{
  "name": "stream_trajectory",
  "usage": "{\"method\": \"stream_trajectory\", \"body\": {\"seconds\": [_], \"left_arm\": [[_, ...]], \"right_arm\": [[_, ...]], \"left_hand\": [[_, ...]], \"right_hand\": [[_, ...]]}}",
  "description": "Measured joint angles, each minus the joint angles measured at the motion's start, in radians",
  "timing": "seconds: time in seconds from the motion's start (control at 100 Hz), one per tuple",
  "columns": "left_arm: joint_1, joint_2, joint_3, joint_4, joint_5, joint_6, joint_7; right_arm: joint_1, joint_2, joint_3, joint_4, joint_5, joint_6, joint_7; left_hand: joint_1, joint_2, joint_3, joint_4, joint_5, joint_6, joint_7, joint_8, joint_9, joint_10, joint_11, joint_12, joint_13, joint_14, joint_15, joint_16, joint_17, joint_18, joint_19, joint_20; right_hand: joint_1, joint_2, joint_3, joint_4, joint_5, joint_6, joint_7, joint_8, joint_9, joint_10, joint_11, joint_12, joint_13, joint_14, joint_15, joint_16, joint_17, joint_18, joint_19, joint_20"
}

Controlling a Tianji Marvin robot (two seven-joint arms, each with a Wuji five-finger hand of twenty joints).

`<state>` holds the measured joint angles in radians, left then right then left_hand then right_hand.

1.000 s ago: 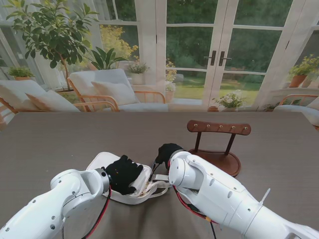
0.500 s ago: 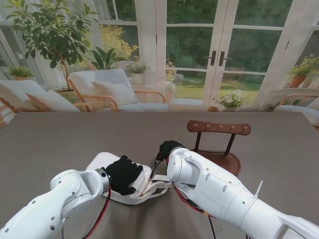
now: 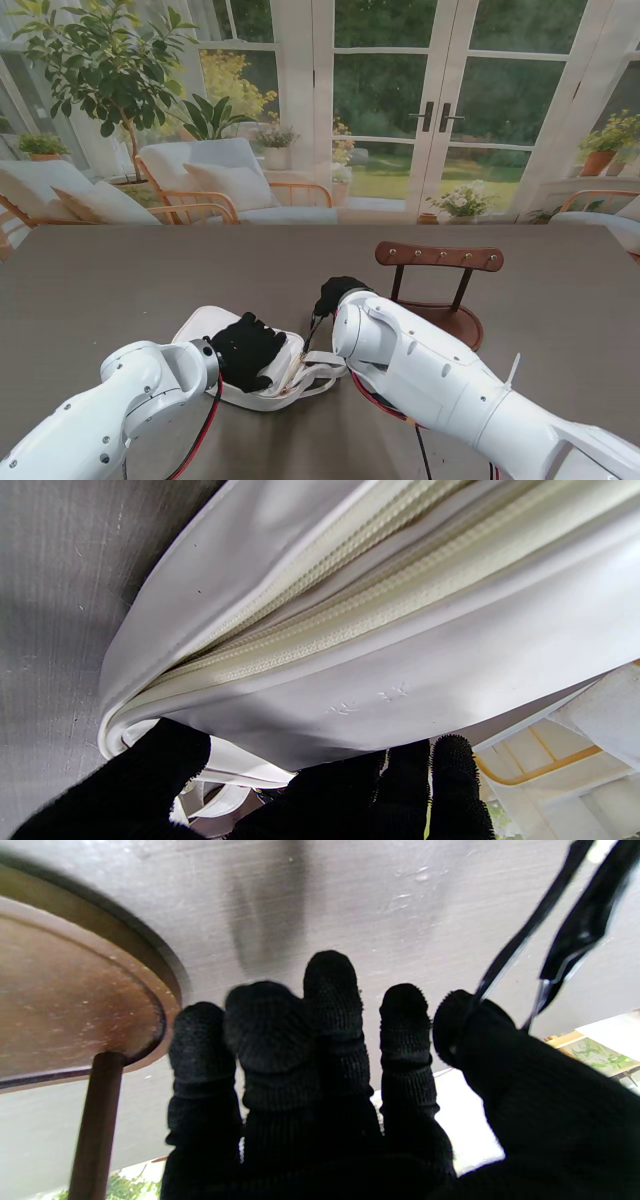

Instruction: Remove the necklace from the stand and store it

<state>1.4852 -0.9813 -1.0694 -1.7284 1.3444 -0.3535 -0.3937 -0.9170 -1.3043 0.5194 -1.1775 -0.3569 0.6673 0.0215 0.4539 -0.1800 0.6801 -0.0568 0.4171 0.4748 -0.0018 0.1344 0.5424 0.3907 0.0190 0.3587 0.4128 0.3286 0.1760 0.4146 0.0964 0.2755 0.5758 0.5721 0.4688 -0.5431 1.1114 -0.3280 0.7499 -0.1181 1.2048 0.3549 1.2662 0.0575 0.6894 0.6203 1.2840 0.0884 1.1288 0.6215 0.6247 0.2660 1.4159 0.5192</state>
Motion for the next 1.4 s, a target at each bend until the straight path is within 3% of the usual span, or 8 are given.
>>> {"method": "stream_trajectory", "body": {"seconds": [0.27, 0.38, 0.47, 0.53, 0.74, 1.11, 1.37, 1.4], "left_arm": [[-0.006, 0.000, 0.006, 0.002, -0.001, 0.001, -0.006], [-0.008, 0.000, 0.008, 0.002, -0.003, 0.004, -0.010], [-0.009, 0.000, 0.009, 0.002, -0.005, 0.008, -0.012], [-0.010, 0.001, 0.010, 0.002, -0.008, 0.009, -0.013], [-0.013, 0.001, 0.010, 0.005, -0.016, 0.009, -0.017], [-0.013, -0.001, 0.005, 0.003, -0.022, 0.008, -0.031], [-0.008, -0.001, -0.008, 0.004, -0.028, 0.001, -0.030], [-0.008, -0.001, -0.010, 0.006, -0.030, -0.001, -0.030]], "right_arm": [[0.005, 0.000, -0.002, 0.004, -0.001, 0.003, 0.007], [0.007, 0.006, -0.002, -0.002, -0.004, 0.003, 0.024], [0.005, 0.029, 0.004, -0.039, -0.020, -0.001, 0.066], [0.005, 0.053, 0.006, -0.074, -0.035, -0.006, 0.105], [0.018, 0.108, -0.009, -0.127, -0.097, -0.035, 0.182], [0.063, 0.153, -0.056, -0.149, -0.127, -0.107, 0.290], [0.086, 0.176, -0.063, -0.170, -0.103, -0.153, 0.355], [0.087, 0.177, -0.063, -0.172, -0.103, -0.157, 0.358]], "left_hand": [[0.000, 0.000, 0.000, 0.000, 0.000, 0.001, 0.000, 0.000, 0.000, 0.000, 0.000, 0.000, 0.000, 0.000, 0.000, 0.000, 0.000, -0.001, -0.011, -0.001], [0.000, 0.000, 0.000, 0.000, 0.000, 0.001, 0.000, 0.000, 0.000, 0.000, 0.000, 0.000, 0.000, 0.000, 0.000, 0.000, 0.000, -0.002, -0.011, -0.001], [-0.001, 0.000, 0.000, 0.000, 0.000, 0.001, 0.000, 0.000, 0.000, 0.000, 0.000, 0.000, 0.000, -0.001, 0.000, 0.000, 0.000, -0.007, -0.011, -0.001], [-0.001, 0.000, 0.000, 0.000, 0.000, 0.001, 0.000, 0.000, 0.000, 0.000, 0.000, 0.000, 0.000, -0.001, 0.000, 0.000, 0.000, -0.007, -0.011, -0.001], [-0.001, 0.000, 0.000, 0.000, -0.001, 0.001, 0.000, 0.000, -0.001, 0.000, 0.000, 0.000, -0.001, -0.002, 0.000, 0.000, 0.000, -0.007, -0.012, -0.008], [-0.001, 0.000, -0.005, 0.000, -0.010, 0.001, 0.000, 0.000, -0.010, 0.000, -0.003, 0.001, -0.002, -0.006, -0.011, 0.000, 0.000, -0.007, -0.023, -0.010], [-0.001, 0.000, -0.022, 0.000, -0.010, -0.011, 0.000, 0.000, -0.011, -0.012, -0.003, 0.001, -0.003, -0.011, -0.011, 0.000, 0.000, -0.008, -0.023, -0.011], [-0.001, 0.000, -0.023, 0.000, -0.010, -0.011, 0.000, 0.000, -0.011, -0.013, -0.003, 0.001, -0.003, -0.012, -0.011, 0.000, 0.000, -0.008, -0.023, -0.011]], "right_hand": [[-0.001, -0.001, 0.000, 0.000, -0.029, 0.002, -0.016, -0.024, -0.002, 0.000, -0.026, -0.018, 0.000, 0.000, -0.048, -0.019, 0.000, -0.002, 0.000, 0.000], [-0.033, -0.002, 0.000, 0.003, -0.105, 0.065, -0.090, -0.077, -0.093, 0.001, -0.052, -0.035, -0.001, 0.000, -0.170, -0.064, 0.000, -0.012, -0.015, 0.000], [-0.090, 0.001, 0.002, 0.128, -0.183, 0.163, -0.216, -0.007, -0.233, 0.004, -0.052, -0.060, -0.021, 0.007, -0.356, -0.090, 0.000, -0.012, -0.088, 0.000], [-0.093, 0.001, 0.002, 0.172, -0.244, 0.202, -0.276, 0.043, -0.325, 0.014, -0.050, -0.078, -0.076, 0.012, -0.453, -0.099, 0.000, -0.013, -0.132, 0.000], [-0.070, -0.132, 0.003, 0.173, -0.370, 0.278, -0.368, 0.035, -0.618, 0.057, -0.077, -0.153, -0.307, 0.046, -0.648, -0.168, -0.018, -0.014, -0.257, -0.001], [-0.046, -0.290, 0.003, 0.173, -0.504, 0.311, -0.486, -0.040, -0.801, 0.059, -0.119, -0.214, -0.466, 0.047, -0.742, -0.228, -0.018, -0.051, -0.321, -0.002], [-0.189, -0.403, 0.006, 0.124, -0.603, 0.356, -0.552, -0.100, -0.959, 0.094, -0.151, -0.257, -0.623, 0.099, -0.846, -0.300, -0.019, -0.052, -0.397, -0.002], [-0.204, -0.415, 0.060, 0.121, -0.603, 0.357, -0.553, -0.102, -0.967, 0.098, -0.155, -0.263, -0.637, 0.103, -0.852, -0.302, -0.019, -0.052, -0.407, -0.002]]}}
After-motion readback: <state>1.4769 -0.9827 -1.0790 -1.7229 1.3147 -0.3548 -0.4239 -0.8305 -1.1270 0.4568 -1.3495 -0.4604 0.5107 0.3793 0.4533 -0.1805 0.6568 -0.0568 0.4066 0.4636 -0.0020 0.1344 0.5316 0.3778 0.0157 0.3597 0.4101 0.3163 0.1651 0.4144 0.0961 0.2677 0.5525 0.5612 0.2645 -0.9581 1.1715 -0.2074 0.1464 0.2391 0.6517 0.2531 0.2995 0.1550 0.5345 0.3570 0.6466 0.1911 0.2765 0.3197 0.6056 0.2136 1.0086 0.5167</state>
